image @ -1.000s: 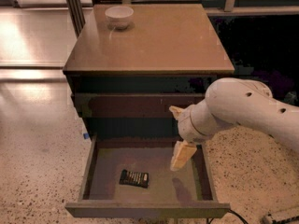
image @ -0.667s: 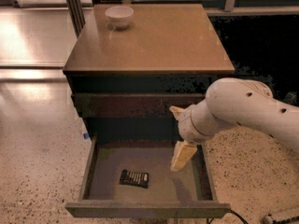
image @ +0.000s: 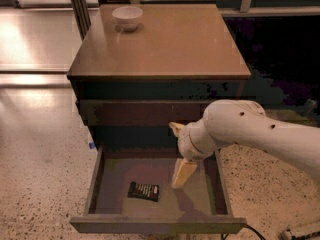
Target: Pick rxbar chocolate from middle drawer and place on counter
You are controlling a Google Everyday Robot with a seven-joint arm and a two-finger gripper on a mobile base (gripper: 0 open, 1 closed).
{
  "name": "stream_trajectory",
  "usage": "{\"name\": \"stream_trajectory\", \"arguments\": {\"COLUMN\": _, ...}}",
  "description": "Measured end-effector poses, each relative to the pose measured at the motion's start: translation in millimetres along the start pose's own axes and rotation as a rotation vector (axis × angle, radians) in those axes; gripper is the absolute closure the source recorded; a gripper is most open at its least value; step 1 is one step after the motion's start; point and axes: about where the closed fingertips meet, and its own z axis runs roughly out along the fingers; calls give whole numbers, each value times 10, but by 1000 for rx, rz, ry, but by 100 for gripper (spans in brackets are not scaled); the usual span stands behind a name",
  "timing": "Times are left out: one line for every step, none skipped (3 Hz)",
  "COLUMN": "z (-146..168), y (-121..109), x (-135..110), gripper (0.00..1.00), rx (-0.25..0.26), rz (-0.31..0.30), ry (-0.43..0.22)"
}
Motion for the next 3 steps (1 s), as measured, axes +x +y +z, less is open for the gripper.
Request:
{"name": "stream_trajectory", "arguments": {"z": 291, "y": 101, "x": -65, "gripper": 0, "rx": 11, "rz": -14, "ry": 20}}
{"name": "stream_trajectory", "arguments": {"z": 556, "y": 209, "x": -96, "gripper": 0, "rx": 22, "rz": 9, "ry": 53}}
{"name": "stream_trajectory", "arguments": {"z": 763, "y": 309, "x": -109, "gripper": 0, "rx": 26, "rz": 29, "ry": 94}}
